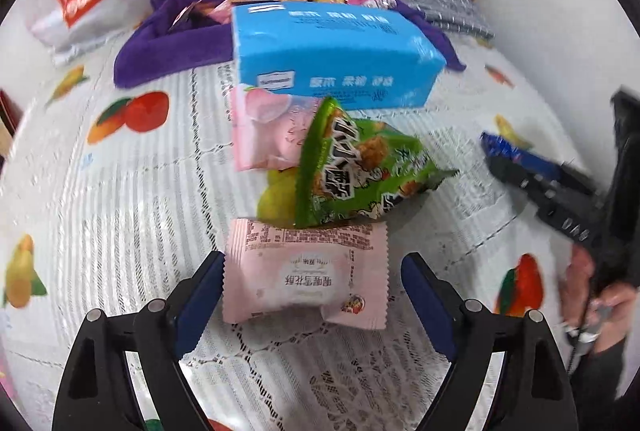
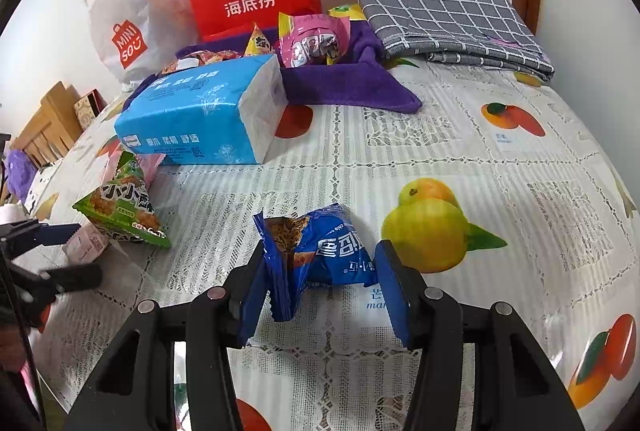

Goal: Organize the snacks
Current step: 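Grasp the blue snack bag with the right gripper while the left grasps the pink pastry bag, then carry the blue snack bag and pink pastry bag up over the purple towel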

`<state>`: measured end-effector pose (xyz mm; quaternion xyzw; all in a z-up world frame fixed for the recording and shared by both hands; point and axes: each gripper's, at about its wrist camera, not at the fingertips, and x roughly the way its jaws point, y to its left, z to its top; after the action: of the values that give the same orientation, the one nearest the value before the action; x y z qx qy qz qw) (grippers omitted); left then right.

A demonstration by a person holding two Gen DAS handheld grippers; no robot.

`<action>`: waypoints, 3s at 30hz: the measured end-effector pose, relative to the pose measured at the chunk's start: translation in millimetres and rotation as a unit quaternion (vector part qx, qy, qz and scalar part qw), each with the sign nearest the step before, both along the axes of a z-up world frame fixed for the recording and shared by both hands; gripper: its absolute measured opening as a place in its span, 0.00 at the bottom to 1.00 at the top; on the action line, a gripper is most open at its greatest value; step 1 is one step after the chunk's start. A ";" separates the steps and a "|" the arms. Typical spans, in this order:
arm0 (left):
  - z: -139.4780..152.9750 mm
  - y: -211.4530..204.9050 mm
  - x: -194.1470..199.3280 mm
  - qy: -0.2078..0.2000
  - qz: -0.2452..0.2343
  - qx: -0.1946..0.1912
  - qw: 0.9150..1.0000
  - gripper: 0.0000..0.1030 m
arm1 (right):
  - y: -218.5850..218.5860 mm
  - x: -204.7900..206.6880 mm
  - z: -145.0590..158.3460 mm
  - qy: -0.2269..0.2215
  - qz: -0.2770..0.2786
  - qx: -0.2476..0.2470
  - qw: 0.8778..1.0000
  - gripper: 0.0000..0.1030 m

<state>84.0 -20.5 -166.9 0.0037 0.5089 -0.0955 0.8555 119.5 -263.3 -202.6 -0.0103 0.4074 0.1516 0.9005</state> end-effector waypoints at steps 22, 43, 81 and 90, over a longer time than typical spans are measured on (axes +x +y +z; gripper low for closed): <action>9.9 14.0 -8.7 -0.006 0.016 -0.040 0.999 0.52 | -0.3 -1.1 0.0 0.001 -0.001 0.004 1.000 0.50; 49.0 26.0 -11.1 -0.038 0.008 -0.106 0.994 0.51 | 16.2 -33.1 61.3 -0.018 0.026 0.036 0.999 0.49; 130.3 24.2 47.8 -0.091 0.008 -0.153 0.984 0.51 | 47.9 -0.1 156.3 -0.078 0.043 0.057 0.994 0.49; 139.1 26.4 65.9 -0.094 0.014 -0.157 0.983 0.51 | 46.6 18.5 164.5 -0.078 0.041 0.064 0.994 0.49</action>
<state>149.9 5.9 -27.8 -0.1284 0.4049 -0.1617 0.8907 138.1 -216.7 -38.1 0.0189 0.3241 0.2135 0.9214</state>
